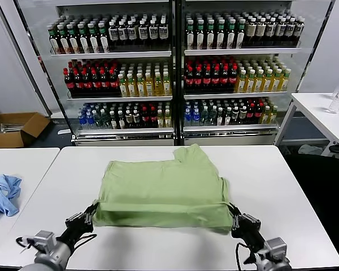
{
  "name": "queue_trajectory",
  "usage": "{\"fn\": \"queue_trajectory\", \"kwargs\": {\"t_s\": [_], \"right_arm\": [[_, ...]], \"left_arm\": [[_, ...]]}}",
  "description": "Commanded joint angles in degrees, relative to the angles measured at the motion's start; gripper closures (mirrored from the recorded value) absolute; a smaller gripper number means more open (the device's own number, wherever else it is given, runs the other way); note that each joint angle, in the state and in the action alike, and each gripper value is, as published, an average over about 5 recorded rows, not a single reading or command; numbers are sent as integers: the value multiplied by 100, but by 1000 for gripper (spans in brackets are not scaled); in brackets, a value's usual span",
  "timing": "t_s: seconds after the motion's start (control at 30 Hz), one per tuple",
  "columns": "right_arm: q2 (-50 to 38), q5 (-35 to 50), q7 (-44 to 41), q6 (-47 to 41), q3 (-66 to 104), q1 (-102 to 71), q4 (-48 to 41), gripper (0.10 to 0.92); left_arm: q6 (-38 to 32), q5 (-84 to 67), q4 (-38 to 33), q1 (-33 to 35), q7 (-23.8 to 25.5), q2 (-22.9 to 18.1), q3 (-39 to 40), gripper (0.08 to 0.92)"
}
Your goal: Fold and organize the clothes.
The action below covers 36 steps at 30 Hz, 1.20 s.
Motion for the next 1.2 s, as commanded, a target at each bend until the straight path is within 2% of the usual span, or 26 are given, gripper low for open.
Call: {"fn": "queue_trajectory", "kwargs": {"t_s": [0.03,0.23,0.47,0.6,0.8,0.9,1.0,1.1,1.2], "right_arm": [[123,-141,-8,-103,-334,723,-641,920],[339,-401,29,-207,-731,1104,-1050,893],[410,-488,68,-246,-852,1180,-1121,699],[207,-404,93,-259,-569,873,-679,586],[14,-321,181,-219,-227,-179,113,413],[126,-355,262,-196,-286,-420,-10,326],[255,-358,392,-222,-398,-351,-318,247],[336,-335,509,-281,-478,-174,-568,226],[366,-234,566,-321,-505,-73,-678,287]], "left_arm": [[56,155,1017,-1211,70,-50,527,917],[8,325,1567,-1607,176,-186,670,880],[-123,663,1963,-1728,251,-337,716,690],[-211,166,1615,-1397,255,-127,385,569],[49,-658,426,-159,319,284,-308,396],[332,-622,50,291,314,271,-455,309],[500,-408,66,352,273,192,-368,230],[530,-219,379,197,187,133,-228,187],[526,-170,639,61,123,103,-146,192]]}}
